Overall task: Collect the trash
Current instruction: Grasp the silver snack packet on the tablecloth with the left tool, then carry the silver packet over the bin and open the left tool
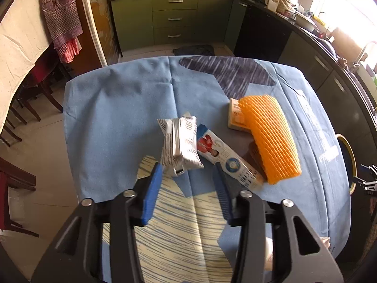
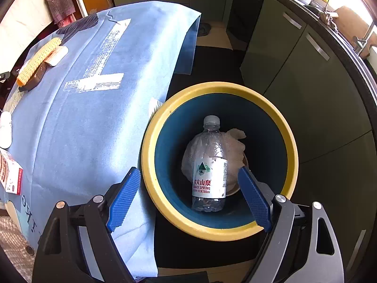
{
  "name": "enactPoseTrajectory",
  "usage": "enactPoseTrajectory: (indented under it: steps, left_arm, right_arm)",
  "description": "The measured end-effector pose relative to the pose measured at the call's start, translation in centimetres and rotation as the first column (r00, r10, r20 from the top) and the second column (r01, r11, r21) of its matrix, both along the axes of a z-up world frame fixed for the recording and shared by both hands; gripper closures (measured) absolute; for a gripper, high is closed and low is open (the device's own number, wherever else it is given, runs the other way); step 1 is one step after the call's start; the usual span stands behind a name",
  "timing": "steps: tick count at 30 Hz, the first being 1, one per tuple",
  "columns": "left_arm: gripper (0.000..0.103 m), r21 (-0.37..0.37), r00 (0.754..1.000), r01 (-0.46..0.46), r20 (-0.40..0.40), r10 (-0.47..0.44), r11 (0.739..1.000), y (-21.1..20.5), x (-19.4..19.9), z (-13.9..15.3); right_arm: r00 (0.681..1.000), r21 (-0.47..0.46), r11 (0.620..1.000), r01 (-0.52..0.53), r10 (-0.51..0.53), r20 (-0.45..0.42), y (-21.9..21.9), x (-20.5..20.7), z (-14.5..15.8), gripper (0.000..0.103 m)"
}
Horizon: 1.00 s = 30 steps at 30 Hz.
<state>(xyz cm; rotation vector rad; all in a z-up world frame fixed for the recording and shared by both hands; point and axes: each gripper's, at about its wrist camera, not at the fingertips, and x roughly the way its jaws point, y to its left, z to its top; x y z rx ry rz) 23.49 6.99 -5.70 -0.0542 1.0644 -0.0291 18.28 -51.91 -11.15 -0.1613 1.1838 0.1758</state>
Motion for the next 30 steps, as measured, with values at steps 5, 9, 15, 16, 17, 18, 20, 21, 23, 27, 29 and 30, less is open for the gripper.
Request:
enactPoseTrajectory:
  steps: [5,9,15,16,17,18,20,21,23,27,29,30]
  left_arm:
    - [0.045,-0.034,0.997,-0.013,-0.077,0.011,0.999,0.8,3.6,-2.1]
    - [0.046,-0.016,0.993,-0.011,-0.117,0.009,1.000,0.3,5.9,-3.8]
    - [0.047,0.001,0.984,-0.043,-0.171,0.042,0.999,0.3,8.1,-5.6]
    - [0.048,0.002,0.984,-0.043,-0.172,0.043,0.999,0.3,8.3,-5.7]
    - [0.056,0.003,0.984,-0.043,-0.175,0.043,0.999,0.4,8.5,-5.7]
    - [0.062,0.003,0.982,-0.043,-0.181,0.043,0.999,0.4,8.6,-5.8]
    - [0.066,0.002,0.981,-0.038,-0.192,0.038,0.999,0.3,8.7,-6.0]
    - [0.067,0.004,0.981,-0.036,-0.190,0.036,0.999,0.3,8.6,-6.0]
    - [0.075,0.001,0.983,-0.036,-0.181,0.035,0.999,0.4,8.4,-5.8]
    - [0.078,-0.003,0.988,-0.020,-0.153,0.019,1.000,0.3,7.8,-4.6]
    - [0.078,0.009,0.992,-0.005,-0.124,0.006,1.000,0.0,7.1,-3.5]
    - [0.079,0.010,0.994,0.003,-0.111,-0.002,1.000,-0.2,6.8,-2.9]
  right_arm:
    - [1.000,-0.001,1.000,0.004,-0.004,-0.003,-0.1,-0.2,0.1,0.019]
    - [1.000,-0.003,1.000,0.005,-0.005,-0.009,-0.2,-0.2,0.0,0.019]
    - [1.000,-0.003,1.000,0.000,0.000,-0.018,-0.3,-0.3,-0.3,0.019]
    - [1.000,-0.002,1.000,0.001,-0.001,-0.019,-0.3,-0.3,-0.4,0.019]
    - [1.000,-0.002,1.000,0.002,-0.002,-0.021,-0.4,-0.2,-0.5,0.019]
    - [1.000,-0.002,1.000,0.003,-0.003,-0.023,-0.4,-0.1,-0.6,0.019]
    - [1.000,-0.001,1.000,0.004,-0.004,-0.027,-0.5,-0.1,-0.8,0.019]
    - [1.000,0.000,1.000,0.004,-0.004,-0.028,-0.5,-0.1,-0.9,0.019]
    - [1.000,0.001,1.000,0.005,-0.005,-0.028,-0.5,-0.2,-1.0,0.019]
    - [1.000,0.004,1.000,0.001,-0.001,-0.023,-0.4,-0.3,-0.8,0.019]
    - [1.000,0.007,1.000,0.001,-0.001,-0.018,-0.4,-0.4,-0.7,0.019]
    - [1.000,0.008,1.000,0.000,0.000,-0.016,-0.4,-0.4,-0.6,0.019]
